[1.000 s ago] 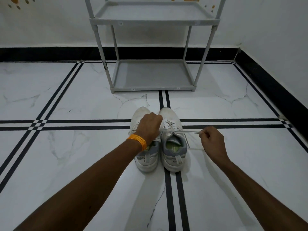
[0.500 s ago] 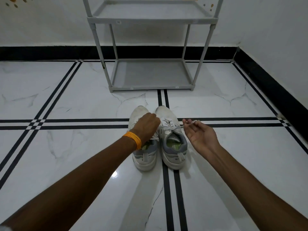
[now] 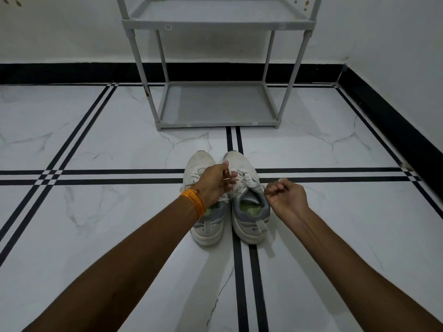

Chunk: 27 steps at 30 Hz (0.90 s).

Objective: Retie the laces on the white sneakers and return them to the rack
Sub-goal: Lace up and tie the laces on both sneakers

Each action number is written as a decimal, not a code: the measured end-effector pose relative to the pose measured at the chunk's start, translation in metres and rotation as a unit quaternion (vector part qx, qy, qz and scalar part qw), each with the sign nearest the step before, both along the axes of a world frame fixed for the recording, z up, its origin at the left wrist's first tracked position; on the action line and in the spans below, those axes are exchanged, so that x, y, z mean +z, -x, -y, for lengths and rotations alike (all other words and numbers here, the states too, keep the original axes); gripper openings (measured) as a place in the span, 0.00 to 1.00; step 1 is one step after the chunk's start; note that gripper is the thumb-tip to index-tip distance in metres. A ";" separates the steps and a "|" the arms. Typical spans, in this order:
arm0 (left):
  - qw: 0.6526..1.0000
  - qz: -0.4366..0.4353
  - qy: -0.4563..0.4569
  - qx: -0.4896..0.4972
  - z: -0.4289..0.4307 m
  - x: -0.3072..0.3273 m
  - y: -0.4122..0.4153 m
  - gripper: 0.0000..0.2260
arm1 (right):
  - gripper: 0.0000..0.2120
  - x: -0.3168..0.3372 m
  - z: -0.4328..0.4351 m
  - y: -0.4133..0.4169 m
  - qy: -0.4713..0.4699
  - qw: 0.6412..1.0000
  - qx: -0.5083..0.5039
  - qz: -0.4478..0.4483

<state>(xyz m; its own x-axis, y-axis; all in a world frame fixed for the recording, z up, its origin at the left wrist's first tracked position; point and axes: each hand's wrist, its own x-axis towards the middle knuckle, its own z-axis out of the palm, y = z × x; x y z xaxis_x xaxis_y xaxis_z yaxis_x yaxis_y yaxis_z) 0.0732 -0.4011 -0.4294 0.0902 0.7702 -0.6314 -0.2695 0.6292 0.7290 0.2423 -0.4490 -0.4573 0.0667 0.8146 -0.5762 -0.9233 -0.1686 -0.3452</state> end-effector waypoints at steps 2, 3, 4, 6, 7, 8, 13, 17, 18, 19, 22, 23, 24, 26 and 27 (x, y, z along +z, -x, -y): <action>0.999 -0.038 0.014 0.015 0.000 -0.004 -0.005 0.16 | 0.16 -0.002 0.001 -0.001 0.028 0.999 -0.015 0.009; 0.998 -0.056 0.014 0.022 0.001 -0.004 -0.008 0.16 | 0.16 -0.002 0.002 0.000 0.044 0.999 -0.026 0.008; 0.997 -0.069 0.009 0.027 0.000 -0.006 -0.010 0.15 | 0.17 -0.002 0.002 0.002 0.059 0.998 -0.038 0.006; 0.995 -0.091 -0.004 0.029 -0.003 -0.012 -0.013 0.13 | 0.16 0.000 0.003 0.006 0.085 0.995 -0.055 0.009; 0.995 -0.097 -0.007 0.031 -0.003 -0.013 -0.013 0.13 | 0.16 0.002 0.002 0.008 0.094 0.994 -0.062 0.014; 0.994 -0.104 -0.009 0.036 -0.003 -0.015 -0.012 0.13 | 0.16 0.002 0.002 0.009 0.101 0.992 -0.068 0.018; 0.992 -0.120 -0.009 0.035 -0.002 -0.018 -0.009 0.09 | 0.15 0.000 0.002 0.011 0.100 0.991 -0.081 0.031; 0.961 -0.269 -0.064 -0.027 -0.004 -0.027 -0.007 0.18 | 0.15 -0.002 0.005 0.012 0.073 0.994 -0.043 0.065; 0.930 -0.356 -0.088 -0.034 -0.005 -0.030 -0.005 0.17 | 0.15 0.000 0.007 0.012 0.060 0.995 -0.018 0.082; 0.909 -0.399 -0.117 -0.017 -0.004 -0.029 -0.004 0.16 | 0.15 0.004 0.009 0.012 0.046 0.993 0.011 0.109; 0.859 -0.453 -0.239 0.002 0.003 -0.014 -0.003 0.17 | 0.11 0.018 0.013 0.009 0.049 0.951 0.119 0.282; 0.820 -0.498 -0.282 -0.021 0.006 -0.010 -0.002 0.17 | 0.10 0.021 0.013 0.008 0.062 0.924 0.151 0.346; 0.772 -0.537 -0.336 -0.044 0.008 -0.004 0.000 0.16 | 0.12 0.024 0.013 0.007 0.073 0.894 0.169 0.410; 0.688 -0.562 -0.445 -0.115 0.008 0.002 0.003 0.18 | 0.17 0.027 0.013 0.006 0.069 0.793 0.158 0.585; 0.667 -0.552 -0.470 -0.172 0.006 0.001 0.004 0.20 | 0.20 0.029 0.014 0.008 0.041 0.711 0.148 0.686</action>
<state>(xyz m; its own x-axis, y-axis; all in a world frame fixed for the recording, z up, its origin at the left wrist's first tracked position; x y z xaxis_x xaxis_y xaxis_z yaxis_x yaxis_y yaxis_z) 0.0695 -0.4072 -0.4283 0.2443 0.9258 0.2884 0.8000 -0.3605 0.4795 0.2344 -0.4631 -0.4280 0.4446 0.8775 -0.1800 0.3530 -0.3563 -0.8651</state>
